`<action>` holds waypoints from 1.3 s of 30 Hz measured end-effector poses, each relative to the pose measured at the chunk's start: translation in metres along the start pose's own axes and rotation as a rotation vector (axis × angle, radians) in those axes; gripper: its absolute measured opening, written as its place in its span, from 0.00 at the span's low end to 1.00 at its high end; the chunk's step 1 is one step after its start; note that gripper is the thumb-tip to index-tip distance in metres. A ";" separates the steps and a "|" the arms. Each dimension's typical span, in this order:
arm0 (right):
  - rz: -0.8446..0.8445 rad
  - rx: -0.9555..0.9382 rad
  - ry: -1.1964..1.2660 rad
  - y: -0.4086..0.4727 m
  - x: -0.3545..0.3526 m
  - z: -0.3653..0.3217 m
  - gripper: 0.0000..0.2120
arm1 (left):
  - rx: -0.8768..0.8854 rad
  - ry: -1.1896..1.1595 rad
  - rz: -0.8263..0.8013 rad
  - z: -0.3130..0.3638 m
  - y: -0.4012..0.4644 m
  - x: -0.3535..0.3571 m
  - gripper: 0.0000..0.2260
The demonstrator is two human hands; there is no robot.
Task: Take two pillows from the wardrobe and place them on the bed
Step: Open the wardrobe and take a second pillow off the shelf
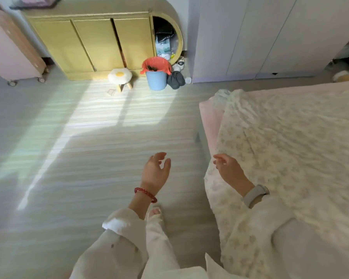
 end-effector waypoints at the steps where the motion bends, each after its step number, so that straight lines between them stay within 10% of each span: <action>1: 0.036 0.028 0.017 0.020 0.000 -0.014 0.14 | 0.031 0.000 -0.026 0.005 0.032 -0.009 0.14; 27: 0.255 0.190 0.260 0.613 -0.137 -0.238 0.14 | 0.347 0.146 -0.236 0.200 0.718 0.038 0.12; 39: 0.459 0.382 0.364 0.866 -0.274 -0.202 0.13 | 0.453 0.143 -0.555 0.308 0.995 0.238 0.12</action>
Point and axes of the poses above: each hand's wrist, its own y-axis towards the middle knuckle, its own x-axis out of the palm, z = x × y, the point moved 2 cm from there along y, towards the middle knuckle, and after that the axes turned 10 degrees about -y, right-handed, at the moved point
